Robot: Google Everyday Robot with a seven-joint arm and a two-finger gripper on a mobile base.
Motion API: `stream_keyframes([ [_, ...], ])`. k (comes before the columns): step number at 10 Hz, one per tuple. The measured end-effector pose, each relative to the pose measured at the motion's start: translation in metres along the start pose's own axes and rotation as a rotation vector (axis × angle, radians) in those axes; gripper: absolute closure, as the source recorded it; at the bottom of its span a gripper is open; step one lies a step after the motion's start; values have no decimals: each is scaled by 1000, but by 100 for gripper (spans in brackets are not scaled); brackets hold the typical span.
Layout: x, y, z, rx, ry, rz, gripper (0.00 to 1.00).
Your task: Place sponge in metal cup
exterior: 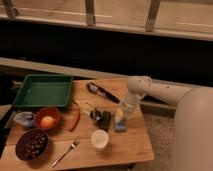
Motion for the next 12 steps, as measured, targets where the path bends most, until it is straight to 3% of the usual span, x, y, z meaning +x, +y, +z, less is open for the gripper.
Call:
stream_keyframes([
  [1,-1,3,3,-1,5,-3,44],
  [4,-3,4,10,0,10,-3,76],
  [6,-4,2,9,5,1,-2,89],
  [11,-4,-5,-13,-15,-52,-8,90],
  [12,-8,-7,-30,-11,-85,-14,90],
])
